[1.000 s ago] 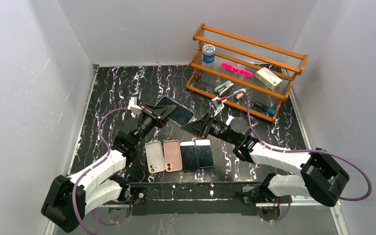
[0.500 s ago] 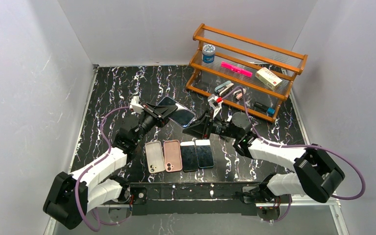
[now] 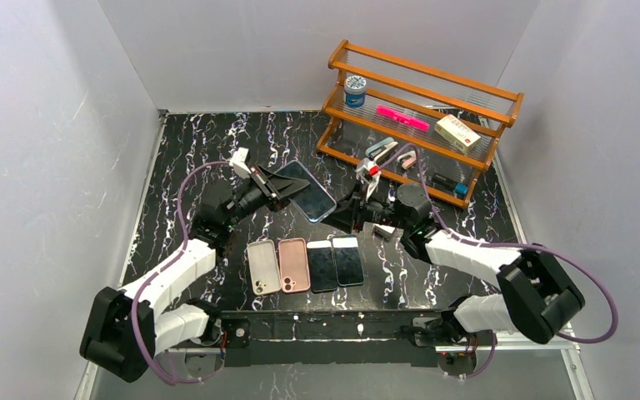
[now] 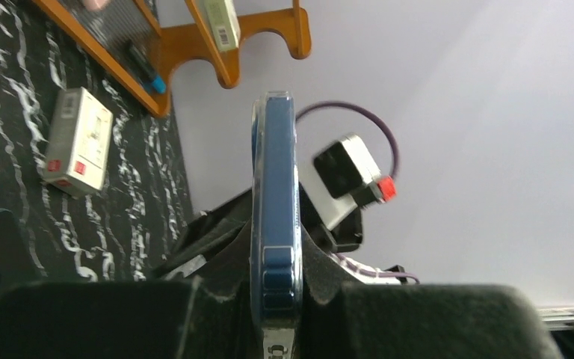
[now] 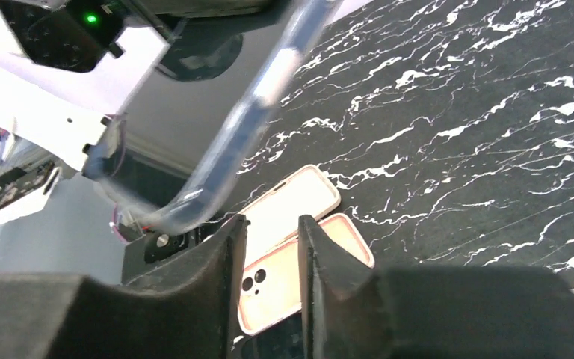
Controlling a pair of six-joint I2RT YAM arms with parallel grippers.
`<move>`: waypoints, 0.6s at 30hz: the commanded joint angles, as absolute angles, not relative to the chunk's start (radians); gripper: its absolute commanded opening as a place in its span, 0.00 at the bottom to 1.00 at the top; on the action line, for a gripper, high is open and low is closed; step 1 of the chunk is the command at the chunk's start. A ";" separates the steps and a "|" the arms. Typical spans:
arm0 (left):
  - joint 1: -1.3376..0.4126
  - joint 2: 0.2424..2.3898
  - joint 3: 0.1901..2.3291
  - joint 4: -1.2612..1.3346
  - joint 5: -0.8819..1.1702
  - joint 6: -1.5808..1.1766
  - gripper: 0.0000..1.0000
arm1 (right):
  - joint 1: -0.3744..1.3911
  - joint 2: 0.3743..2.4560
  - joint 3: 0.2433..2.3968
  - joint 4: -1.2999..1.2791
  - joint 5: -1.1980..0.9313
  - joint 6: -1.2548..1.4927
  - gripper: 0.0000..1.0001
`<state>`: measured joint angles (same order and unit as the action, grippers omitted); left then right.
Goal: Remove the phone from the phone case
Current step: Remove the phone case from the phone.
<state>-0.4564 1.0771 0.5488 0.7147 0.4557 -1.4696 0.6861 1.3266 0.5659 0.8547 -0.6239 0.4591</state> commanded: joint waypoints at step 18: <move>-0.314 1.154 0.923 0.269 1.016 -0.769 0.00 | 0.678 1.161 0.710 0.392 -0.878 0.066 0.74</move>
<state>-0.3176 1.1877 0.8665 0.3214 0.8837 -0.8806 0.6807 1.1210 0.6189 0.4267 -0.7620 0.1184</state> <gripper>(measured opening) 0.099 0.731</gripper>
